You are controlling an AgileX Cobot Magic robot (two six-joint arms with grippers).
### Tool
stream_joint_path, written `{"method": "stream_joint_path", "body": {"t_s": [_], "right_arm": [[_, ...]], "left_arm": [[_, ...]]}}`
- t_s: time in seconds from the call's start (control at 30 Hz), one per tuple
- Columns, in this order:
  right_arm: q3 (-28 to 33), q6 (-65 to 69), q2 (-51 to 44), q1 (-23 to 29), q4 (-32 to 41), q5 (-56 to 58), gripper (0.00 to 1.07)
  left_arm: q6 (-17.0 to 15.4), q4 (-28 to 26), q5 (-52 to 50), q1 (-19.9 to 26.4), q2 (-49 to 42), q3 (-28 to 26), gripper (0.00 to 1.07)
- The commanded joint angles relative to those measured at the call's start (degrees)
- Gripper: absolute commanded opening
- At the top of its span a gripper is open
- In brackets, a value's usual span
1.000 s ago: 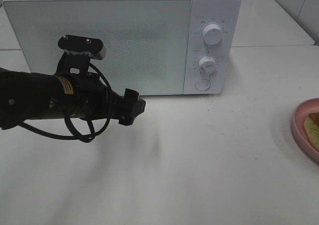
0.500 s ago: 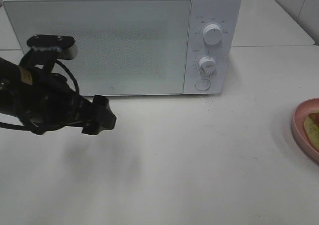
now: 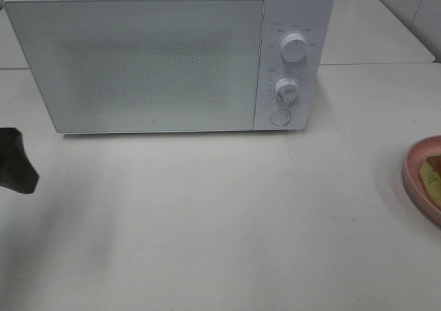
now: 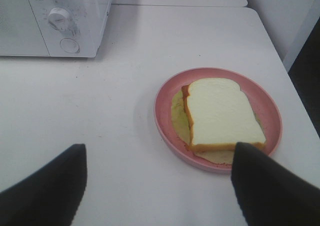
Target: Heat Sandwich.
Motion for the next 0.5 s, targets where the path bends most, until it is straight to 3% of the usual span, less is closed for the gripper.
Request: {"method": "stream_joint_path", "body": {"t_s": [0.03, 0.23, 0.5], "right_arm": [[0.00, -0.23, -1.60, -0.34, 0.06, -0.29, 0.76], [0.00, -0.23, -1.60, -0.34, 0.06, -0.29, 0.76], [0.00, -0.23, -1.60, -0.34, 0.06, -0.29, 0.76]], "left_arm": [[0.92, 0.97, 6.19, 4.35, -2.86, 0.17, 0.98], [0.92, 6.02, 16.79, 10.37, -8.88, 0.17, 0.98], [0.46, 7.45, 23.61, 10.66, -16.56, 0.46, 0.98]]}}
